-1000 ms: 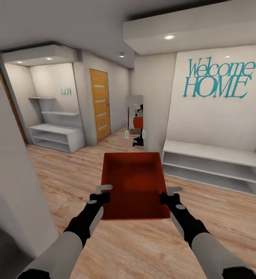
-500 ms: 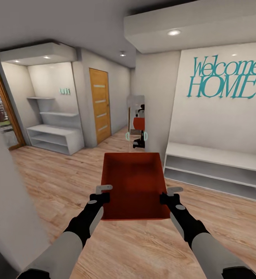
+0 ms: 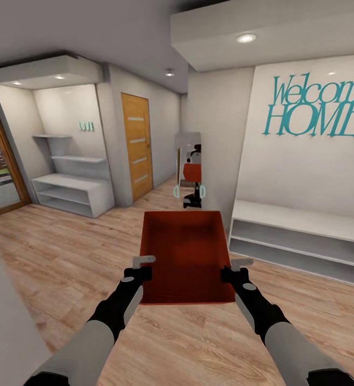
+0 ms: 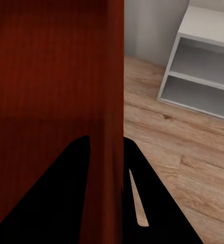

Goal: Move the two storage containers from the living room to the garage. In the garage, place one container on the floor and stack the other container on top of it (either order is fine).

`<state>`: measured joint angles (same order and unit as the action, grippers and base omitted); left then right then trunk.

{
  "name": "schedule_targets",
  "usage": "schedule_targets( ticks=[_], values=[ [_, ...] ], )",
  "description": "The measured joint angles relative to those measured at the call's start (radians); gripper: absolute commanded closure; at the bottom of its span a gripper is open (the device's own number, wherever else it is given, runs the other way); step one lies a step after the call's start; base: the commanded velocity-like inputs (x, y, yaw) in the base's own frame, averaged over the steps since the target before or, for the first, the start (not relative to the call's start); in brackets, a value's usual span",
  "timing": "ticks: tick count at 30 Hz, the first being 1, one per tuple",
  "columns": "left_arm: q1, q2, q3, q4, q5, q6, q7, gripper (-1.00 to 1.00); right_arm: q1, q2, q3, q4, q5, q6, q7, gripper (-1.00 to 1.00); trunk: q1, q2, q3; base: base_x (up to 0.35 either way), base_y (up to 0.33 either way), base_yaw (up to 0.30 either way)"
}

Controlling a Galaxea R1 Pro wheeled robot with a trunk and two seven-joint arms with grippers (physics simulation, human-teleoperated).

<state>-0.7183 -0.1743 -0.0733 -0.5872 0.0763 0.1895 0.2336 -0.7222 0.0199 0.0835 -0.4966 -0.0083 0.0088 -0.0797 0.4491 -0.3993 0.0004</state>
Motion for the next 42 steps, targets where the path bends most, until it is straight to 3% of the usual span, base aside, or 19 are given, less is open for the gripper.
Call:
schedule_targets(
  ticks=[32, 42],
  values=[
    [0.000, 0.000, 0.001, 0.000, 0.002, 0.000, 0.000, 1.00, 0.000, 0.000, 0.001, -0.004, 0.001, 0.004, 0.000, 1.00, 0.000, 0.000, 0.000, 0.322, 0.000, 0.049],
    [0.000, 0.000, 0.001, 0.000, 0.003, 0.000, 0.000, 1.00, 0.000, 0.000, 0.000, -0.006, 0.002, 0.007, 0.001, 1.00, 0.000, 0.000, -0.004, 0.322, 0.000, 0.222]
  ],
)
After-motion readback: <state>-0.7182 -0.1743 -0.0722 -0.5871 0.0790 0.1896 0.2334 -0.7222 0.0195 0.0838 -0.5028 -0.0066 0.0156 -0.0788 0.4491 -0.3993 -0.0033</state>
